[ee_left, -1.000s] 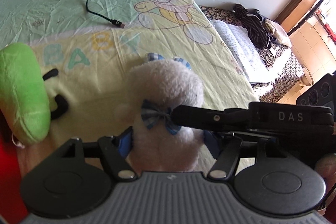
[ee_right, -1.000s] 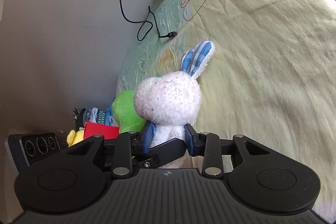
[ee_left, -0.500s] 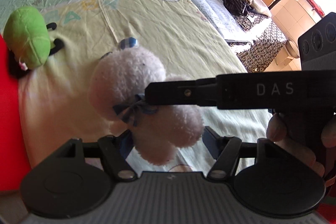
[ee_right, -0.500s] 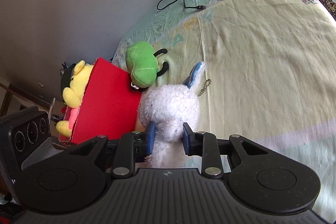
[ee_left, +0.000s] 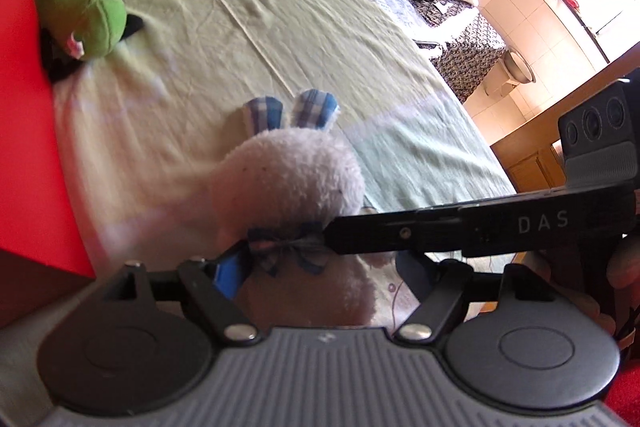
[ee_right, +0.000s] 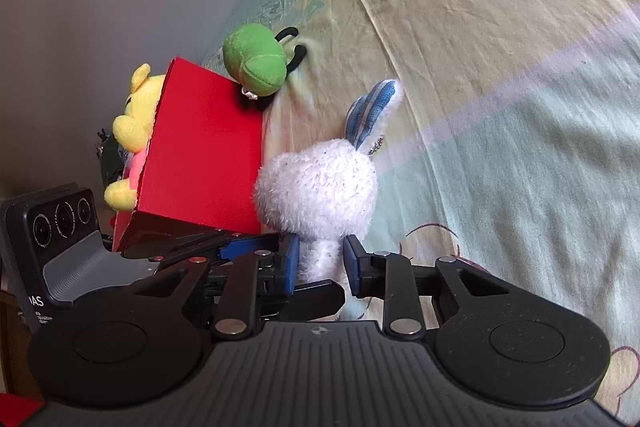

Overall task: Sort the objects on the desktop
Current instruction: 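Lift and carry the bow-tie bunny with both grippers toward the red box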

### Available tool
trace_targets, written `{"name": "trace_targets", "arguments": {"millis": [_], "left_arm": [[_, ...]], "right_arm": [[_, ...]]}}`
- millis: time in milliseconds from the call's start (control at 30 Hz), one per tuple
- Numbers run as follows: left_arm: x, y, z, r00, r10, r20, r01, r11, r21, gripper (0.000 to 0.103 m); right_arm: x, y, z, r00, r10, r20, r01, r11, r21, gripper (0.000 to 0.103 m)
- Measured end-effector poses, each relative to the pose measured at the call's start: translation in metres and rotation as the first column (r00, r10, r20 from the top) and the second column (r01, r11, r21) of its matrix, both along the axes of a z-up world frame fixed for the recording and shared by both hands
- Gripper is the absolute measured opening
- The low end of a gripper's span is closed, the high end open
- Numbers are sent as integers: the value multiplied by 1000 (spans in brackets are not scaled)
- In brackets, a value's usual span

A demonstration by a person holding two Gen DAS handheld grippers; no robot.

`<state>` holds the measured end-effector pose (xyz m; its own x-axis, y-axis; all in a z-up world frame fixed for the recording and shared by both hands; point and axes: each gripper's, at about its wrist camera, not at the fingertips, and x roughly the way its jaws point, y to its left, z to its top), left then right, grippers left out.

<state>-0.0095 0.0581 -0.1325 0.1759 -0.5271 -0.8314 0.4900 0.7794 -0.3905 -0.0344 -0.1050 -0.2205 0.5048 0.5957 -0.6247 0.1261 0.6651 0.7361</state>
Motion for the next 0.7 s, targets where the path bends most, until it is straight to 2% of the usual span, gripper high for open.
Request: {"name": "trace_targets", "arguments": {"millis": [167,267,333,500,700], "left_arm": [[9,-9,-7,999,-50,-1,50,999,13,78],[11,-11,-9,998,-59,13,58,998,34,78],[11,-14,-10,998,-59,18,58,997,53,77],[4,-19,-3,997,-51,52,47,996,73,72],[-14,-24,9,994,-28,104,18,995,96,71]], "right_arm": [[-1,8,5,998,-48,27,50,996,-73,34],[2,8,2,998,-48,29,50,996,-75,36],[4,4,-4,999,-50,7,50,998,-37,39],[5,-6,-7,1000,-16,-4,17,1000,9,24],[3,-5,6,995,98,28,-98,995,-5,23]]}}
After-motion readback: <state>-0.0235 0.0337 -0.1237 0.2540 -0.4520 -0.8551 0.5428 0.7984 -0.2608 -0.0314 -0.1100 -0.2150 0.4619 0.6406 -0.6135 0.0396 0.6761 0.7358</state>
